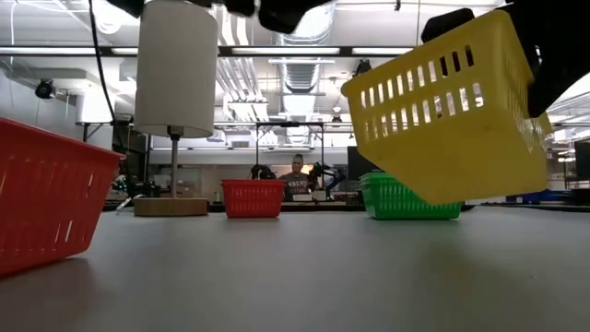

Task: Stack baskets by color
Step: Stack the right yellow basket on the left yellow basket

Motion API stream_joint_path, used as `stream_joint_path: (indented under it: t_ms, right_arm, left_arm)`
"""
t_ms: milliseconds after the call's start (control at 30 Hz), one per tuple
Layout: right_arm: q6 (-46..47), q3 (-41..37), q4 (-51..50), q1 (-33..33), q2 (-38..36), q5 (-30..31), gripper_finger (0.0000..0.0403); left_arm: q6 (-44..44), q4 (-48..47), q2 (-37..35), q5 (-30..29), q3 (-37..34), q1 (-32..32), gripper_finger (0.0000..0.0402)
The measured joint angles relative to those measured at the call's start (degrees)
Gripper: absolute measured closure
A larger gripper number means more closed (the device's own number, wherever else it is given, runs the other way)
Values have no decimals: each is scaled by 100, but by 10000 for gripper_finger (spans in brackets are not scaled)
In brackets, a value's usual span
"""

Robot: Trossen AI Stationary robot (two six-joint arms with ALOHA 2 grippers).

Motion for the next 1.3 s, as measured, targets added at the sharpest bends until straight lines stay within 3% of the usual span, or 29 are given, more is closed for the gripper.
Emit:
stream_joint_path:
  t_ms: [233, 500, 633, 833, 1067, 1200, 1300]
  right_arm:
    - [-80, 91, 0, 0, 74, 5, 394]
    - [-80, 91, 5, 0, 59, 6, 394]
    - [-80, 91, 10, 0, 59, 8, 394]
    - [-93, 91, 21, 0, 59, 9, 394]
    - [-93, 91, 50, 0, 61, 49, 394]
    - [-93, 89, 121, 2, 64, 53, 390]
    - [-7, 87, 184, 0, 64, 113, 365]
  left_arm:
    - [-231, 894, 798, 802, 112, 335, 253]
    - [-526, 937, 1383, 1417, 536, 496, 253]
    - [-665, 912, 1402, 1454, 538, 546, 256]
    - [-665, 810, 1404, 1457, 533, 570, 303]
    - [-661, 721, 1406, 1463, 533, 608, 385]
    - [-654, 727, 1406, 1468, 532, 604, 395]
    - [-655, 725, 1406, 1478, 531, 604, 398]
